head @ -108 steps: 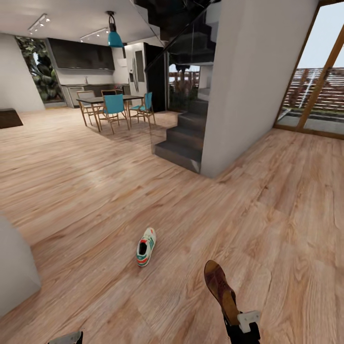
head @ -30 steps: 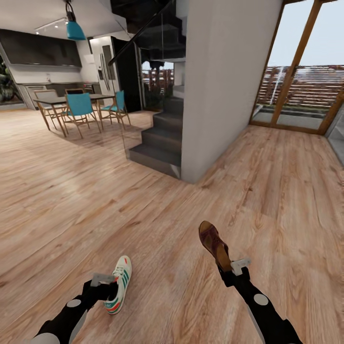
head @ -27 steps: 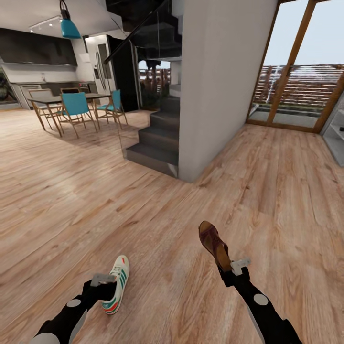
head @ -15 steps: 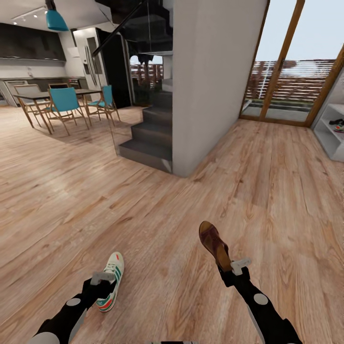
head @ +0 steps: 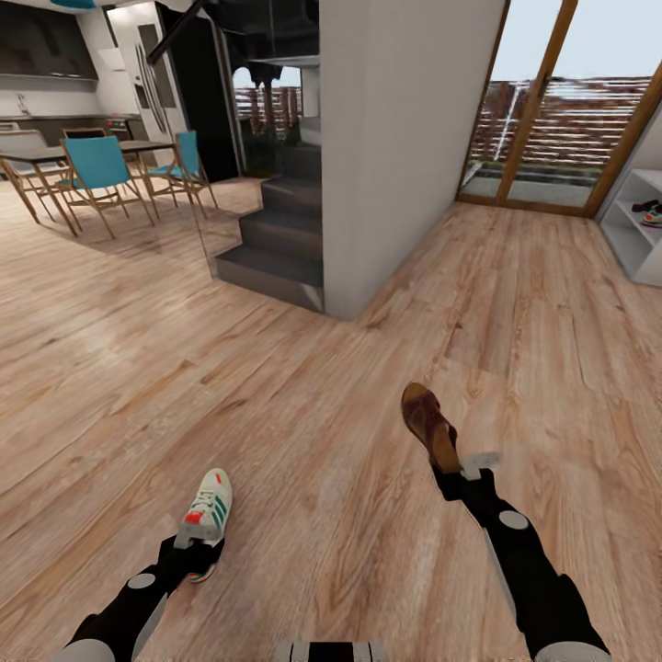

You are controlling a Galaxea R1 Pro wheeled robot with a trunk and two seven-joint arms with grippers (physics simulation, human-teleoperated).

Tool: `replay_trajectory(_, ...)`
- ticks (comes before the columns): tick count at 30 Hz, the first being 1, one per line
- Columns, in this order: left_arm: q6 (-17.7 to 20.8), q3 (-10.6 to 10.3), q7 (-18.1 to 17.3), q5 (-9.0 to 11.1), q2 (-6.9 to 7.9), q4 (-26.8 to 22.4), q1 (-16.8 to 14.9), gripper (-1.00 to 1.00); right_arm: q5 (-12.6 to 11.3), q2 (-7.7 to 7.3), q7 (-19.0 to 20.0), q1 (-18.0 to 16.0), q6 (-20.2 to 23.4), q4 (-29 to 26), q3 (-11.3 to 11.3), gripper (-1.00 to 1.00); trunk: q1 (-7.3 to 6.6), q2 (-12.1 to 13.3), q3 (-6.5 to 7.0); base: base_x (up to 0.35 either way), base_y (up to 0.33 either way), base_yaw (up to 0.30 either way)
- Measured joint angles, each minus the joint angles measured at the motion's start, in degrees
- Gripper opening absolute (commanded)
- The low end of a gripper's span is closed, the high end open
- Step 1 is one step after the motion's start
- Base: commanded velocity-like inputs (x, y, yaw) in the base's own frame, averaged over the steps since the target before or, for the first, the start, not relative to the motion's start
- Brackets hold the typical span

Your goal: Pick up the two gym shoes and the two sandals from the corridor floor and place them onto the hallstand (shoe rack) in the corridor, making sure they are on the rack and not on the floor. Arrange them so the two gym shoes are next to each other and the two sandals are next to each other.

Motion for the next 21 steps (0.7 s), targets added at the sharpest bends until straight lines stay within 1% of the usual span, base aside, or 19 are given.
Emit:
replay_trajectory(3, 0.0, -0.1, 0.0, 0.0, 0.1, 0.0, 0.0, 1.0, -0.4, 0.1, 0.1, 0.0, 2.2, -4.2, 0.2, -1.0, 0.08, 0.0, -0.87, 0.0, 0.0, -0.042)
replay_trajectory(12, -0.9, 0.1, 0.0, 0.1, 0.35, 0.0, 0.1, 1.0, -0.5, 0.13, 0.1, 0.0, 3.0, -5.5, 0.2, -1.0, 0.31, -0.2, -3.02, 0.0, 0.0, -0.009)
replay_trajectory(21, -2.2, 0.7, 0.2, 0.3, 0.46, -0.1, 0.2, 1.0, -0.5, 0.13, 0.1, 0.0, 3.0, -5.5, 0.2, -1.0, 0.31, -0.2, -3.05, 0.0, 0.0, 0.01)
